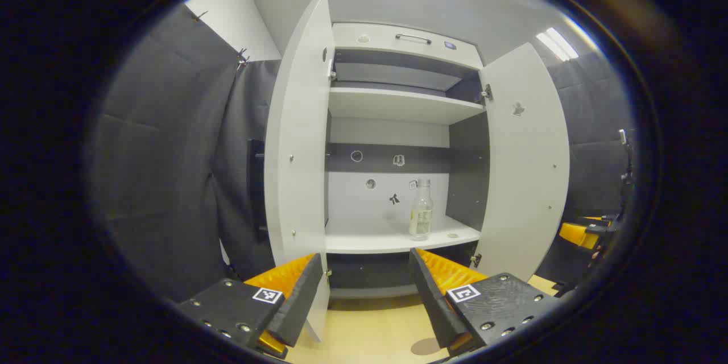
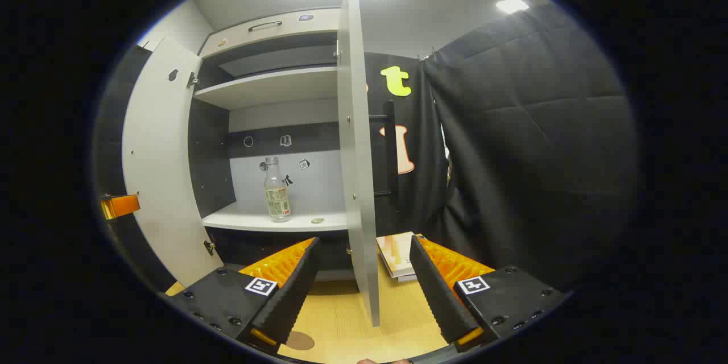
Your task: Grasp the bottle in the cabinet with the left hand and place it on the coaster, then close the right door with the right hand and the left door with the left hand.
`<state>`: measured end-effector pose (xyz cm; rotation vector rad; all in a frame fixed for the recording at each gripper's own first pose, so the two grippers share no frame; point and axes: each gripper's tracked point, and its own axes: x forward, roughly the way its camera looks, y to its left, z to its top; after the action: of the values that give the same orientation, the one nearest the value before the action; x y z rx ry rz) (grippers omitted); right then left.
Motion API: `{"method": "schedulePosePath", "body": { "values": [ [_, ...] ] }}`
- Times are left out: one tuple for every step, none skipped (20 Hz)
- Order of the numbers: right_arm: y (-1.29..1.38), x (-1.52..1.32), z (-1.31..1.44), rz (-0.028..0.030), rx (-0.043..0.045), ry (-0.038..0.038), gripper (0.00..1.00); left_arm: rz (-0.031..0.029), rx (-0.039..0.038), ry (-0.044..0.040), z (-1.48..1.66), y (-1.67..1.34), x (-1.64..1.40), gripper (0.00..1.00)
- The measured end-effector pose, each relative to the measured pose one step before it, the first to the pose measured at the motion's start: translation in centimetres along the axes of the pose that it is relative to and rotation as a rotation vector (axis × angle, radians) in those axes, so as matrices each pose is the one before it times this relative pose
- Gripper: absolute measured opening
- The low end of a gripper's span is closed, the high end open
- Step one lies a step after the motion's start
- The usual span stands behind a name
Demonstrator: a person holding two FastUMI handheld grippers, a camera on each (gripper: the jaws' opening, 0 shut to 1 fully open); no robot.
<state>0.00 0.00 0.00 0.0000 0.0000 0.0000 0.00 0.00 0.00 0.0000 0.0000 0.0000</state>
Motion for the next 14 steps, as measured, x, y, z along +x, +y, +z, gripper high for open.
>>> {"method": "schedulePosePath", "body": {
  "values": [
    [0.128,-0.126,-0.089,0.00153,-0.00552,0.00182,0.99,-0.00504,0.00484,0.00133,-0.133,-0.018,-0.025,0.89],
    [0.149,-0.140,-0.128,0.00265,-0.00410,0.00269,0.99,-0.00658,0.00541,0.00185,0.026,-0.092,-0.098,0.90],
    [0.163,-0.135,-0.004,0.00323,-0.00100,0.00391,0.99,-0.00579,0.00177,0.00160,-0.125,-0.120,-0.027,0.89],
    [0.122,-0.049,-0.026,0.00332,0.00246,0.00349,0.99,-0.00690,-0.00280,0.00042,-0.030,-0.122,-0.002,0.89],
    [0.168,-0.075,0.133,0.00218,0.00315,0.00265,0.99,-0.00867,-0.00561,0.00074,-0.062,-0.102,-0.140,0.89],
    [-0.016,-0.044,0.021,0.00199,0.00112,0.00163,0.99,-0.00855,-0.00516,0.00112,0.032,-0.182,0.000,0.89],
    [-0.021,0.031,0.126,-0.00088,-0.00269,0.00059,0.99,-0.00710,-0.00270,0.00248,-0.231,-0.268,-0.041,0.89],
    [0.160,-0.020,0.020,-0.00339,-0.00542,-0.00296,0.99,-0.00573,0.00114,0.00000,-0.324,-0.260,0.033,0.89],
    [-0.056,0.001,0.096,-0.00504,-0.00376,-0.00050,0.99,-0.00354,0.00186,0.00033,-0.133,-0.127,0.067,0.89],
    [-0.125,-0.162,-0.007,-0.00177,0.00079,-0.00013,0.99,-0.00452,0.00019,0.00066,-0.217,-0.184,-0.041,0.89],
    [-0.146,-0.100,0.085,-0.00316,0.00279,0.00057,0.99,-0.00437,-0.00217,-0.00012,-0.080,-0.161,0.015,0.89],
    [-0.227,-0.072,0.076,-0.00493,0.00243,-0.00134,0.99,-0.00495,-0.00402,-0.00054,-0.016,-0.371,-0.098,0.88],
    [-0.338,-0.091,0.113,-0.00700,0.00130,-0.00062,0.99,-0.00387,-0.00524,-0.00052,-0.118,-0.290,0.084,0.88],
    [-0.387,-0.032,-0.076,-0.00625,0.00021,0.00083,0.99,-0.00328,-0.00596,0.00378,-0.074,-0.211,0.212,0.88]
  ]
}}
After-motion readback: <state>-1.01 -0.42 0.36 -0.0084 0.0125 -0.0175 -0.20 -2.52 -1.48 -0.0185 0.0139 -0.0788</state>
